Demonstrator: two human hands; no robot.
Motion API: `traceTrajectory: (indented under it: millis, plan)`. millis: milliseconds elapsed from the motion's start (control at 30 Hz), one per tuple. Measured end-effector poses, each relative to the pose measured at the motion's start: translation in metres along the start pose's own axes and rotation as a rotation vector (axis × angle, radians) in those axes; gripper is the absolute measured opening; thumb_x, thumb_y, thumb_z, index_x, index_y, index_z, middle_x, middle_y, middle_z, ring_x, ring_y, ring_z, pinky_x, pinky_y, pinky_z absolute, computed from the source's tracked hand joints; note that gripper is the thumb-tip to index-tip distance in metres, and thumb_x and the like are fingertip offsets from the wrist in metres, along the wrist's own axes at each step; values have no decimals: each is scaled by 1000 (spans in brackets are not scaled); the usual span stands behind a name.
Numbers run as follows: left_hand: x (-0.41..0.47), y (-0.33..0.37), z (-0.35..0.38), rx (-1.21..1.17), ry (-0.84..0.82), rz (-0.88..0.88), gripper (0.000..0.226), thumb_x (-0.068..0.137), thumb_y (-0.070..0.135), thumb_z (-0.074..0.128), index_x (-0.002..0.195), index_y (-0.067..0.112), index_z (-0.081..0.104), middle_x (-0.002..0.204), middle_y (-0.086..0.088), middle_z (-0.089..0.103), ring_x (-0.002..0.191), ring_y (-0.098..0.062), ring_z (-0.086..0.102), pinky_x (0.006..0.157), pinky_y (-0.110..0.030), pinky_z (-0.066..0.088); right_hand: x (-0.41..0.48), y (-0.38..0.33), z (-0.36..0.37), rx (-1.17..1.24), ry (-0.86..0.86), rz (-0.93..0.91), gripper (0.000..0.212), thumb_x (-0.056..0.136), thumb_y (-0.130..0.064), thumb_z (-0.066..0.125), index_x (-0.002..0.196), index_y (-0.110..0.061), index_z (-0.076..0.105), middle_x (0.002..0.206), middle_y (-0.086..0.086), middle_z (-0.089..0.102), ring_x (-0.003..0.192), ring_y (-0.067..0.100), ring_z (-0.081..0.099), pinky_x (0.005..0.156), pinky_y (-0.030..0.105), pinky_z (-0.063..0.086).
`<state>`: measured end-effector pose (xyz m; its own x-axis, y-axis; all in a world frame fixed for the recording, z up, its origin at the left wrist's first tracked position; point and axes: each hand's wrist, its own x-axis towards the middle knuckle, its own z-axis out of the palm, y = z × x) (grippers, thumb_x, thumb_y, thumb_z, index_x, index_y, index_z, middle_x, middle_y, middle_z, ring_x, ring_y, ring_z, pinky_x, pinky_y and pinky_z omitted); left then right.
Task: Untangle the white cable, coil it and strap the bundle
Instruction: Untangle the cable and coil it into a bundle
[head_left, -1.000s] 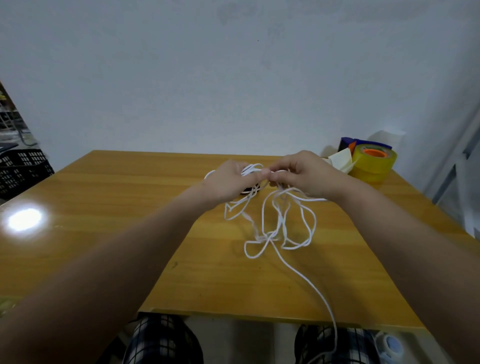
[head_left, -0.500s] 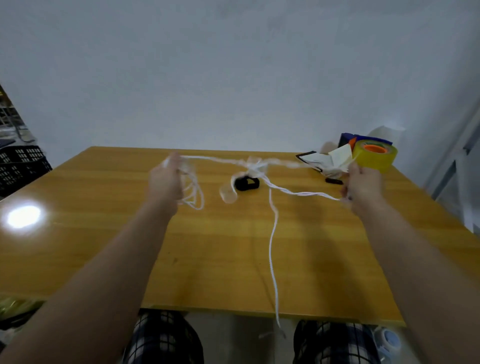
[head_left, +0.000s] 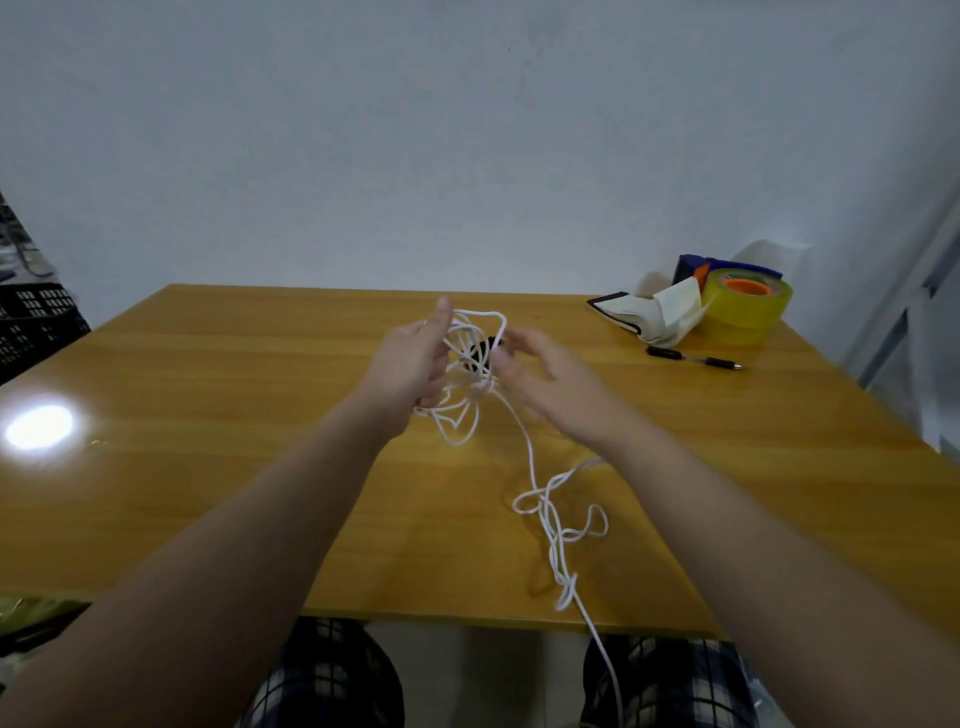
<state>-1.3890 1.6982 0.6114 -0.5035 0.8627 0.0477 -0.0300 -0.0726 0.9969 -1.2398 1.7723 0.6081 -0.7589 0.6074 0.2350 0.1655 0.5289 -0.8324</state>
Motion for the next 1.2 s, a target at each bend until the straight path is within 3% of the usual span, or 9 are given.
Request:
traceTrajectory:
  millis: [100,233,333,633,800,900,1033,1100,1200]
  plan:
    - [-3,9,7,40,-6,-7,50,97,48,41,58,21,26,40,9,19,33,-8,16,41,-19,11,10,2,19,-97,-56,-54,52,85,-30,67,130,-22,43,118,0,62,108,13,60,91,30,48]
    - [1,15,-4,0,94,-33,50,96,48,45,59,21,25,41,7,19,35,-10,15,42,-21,11,14,10,11,-156,197,-66,19,93,-19,54,105,-8,64,86,12,70,78,24,68,72,43,55]
    - [7,11,-17,-83,213,-54,48,97,44,45,59,21,30,39,9,21,32,-8,16,39,-16,12,12,12,-4,77,341,-15,23,96,-20,49,83,-8,63,54,2,55,39,2,51,40,21,45]
    - [19,-4,-34,-604,543,-68,46,98,46,41,61,20,32,35,9,20,29,-9,16,36,-13,15,15,78,-46,579,807,693,40,97,-22,41,60,-9,49,59,6,56,47,17,50,43,25,30]
    - [18,-9,-37,-576,413,-47,50,97,49,42,60,20,28,38,8,18,29,-8,16,35,-14,16,2,103,-49,-197,396,889,25,88,-17,55,70,0,62,70,15,60,54,25,50,54,29,40]
    - [14,-3,-25,-292,119,-97,52,96,52,41,58,21,24,38,8,17,28,-7,16,35,-14,14,4,82,-47,-505,367,662,23,89,-21,60,108,-8,62,111,12,62,96,27,58,75,33,46]
    - [5,6,-2,-69,-54,-96,53,95,54,41,57,21,23,38,7,17,29,-8,17,38,-17,14,10,16,-26,81,493,69,26,98,-20,44,118,-14,59,118,3,61,114,17,55,101,34,44]
    - [1,10,7,-9,-113,-101,56,93,57,40,54,20,27,39,6,19,31,-9,17,40,-20,16,7,-13,-17,256,258,20,41,96,-36,47,133,-20,46,134,-2,52,124,9,46,100,24,37]
    - [-6,19,17,-58,-216,-141,62,92,61,36,51,16,41,37,5,25,28,-7,19,38,-18,17,10,-19,-15,139,-83,5,86,83,-35,67,149,-27,14,142,-19,35,129,-2,33,96,12,32]
